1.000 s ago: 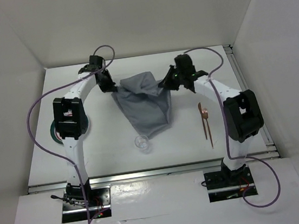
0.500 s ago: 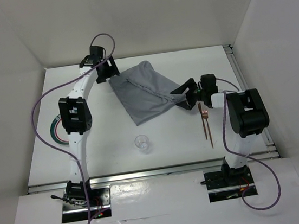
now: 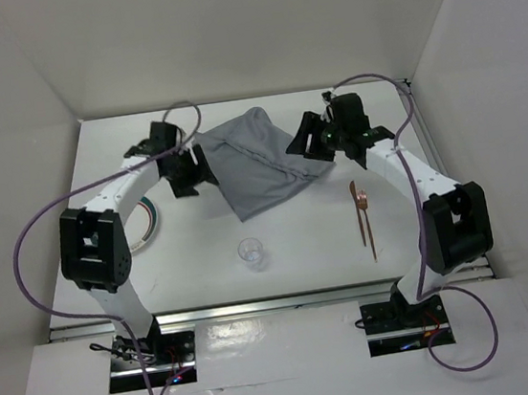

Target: Set the dinner table for one person

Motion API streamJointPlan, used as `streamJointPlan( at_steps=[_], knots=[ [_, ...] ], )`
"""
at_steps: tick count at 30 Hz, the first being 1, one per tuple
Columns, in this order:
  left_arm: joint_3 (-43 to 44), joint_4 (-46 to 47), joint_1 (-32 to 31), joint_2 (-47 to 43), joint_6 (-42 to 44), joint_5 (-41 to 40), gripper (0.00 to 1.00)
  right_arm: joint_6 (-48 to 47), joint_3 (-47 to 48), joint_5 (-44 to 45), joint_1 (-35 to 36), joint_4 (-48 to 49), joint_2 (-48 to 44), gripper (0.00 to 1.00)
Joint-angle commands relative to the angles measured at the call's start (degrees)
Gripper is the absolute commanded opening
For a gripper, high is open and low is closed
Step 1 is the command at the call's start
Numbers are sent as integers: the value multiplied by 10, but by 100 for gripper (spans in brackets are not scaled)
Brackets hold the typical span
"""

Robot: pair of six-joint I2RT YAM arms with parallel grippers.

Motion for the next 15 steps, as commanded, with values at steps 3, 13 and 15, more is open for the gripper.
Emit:
streamJointPlan(
  at_steps=[3,13,15],
  knots=[
    [-132,90,-46,18,-88,139,83,-69,-1,98,-11,-88,-7,68],
    [-122,117,-111,81,-137,136,88,-184,95,252,38,-163,79,74],
    [-114,117,-117,104,-149,125,87,-196,103,279,45,-169,92,74]
  ],
)
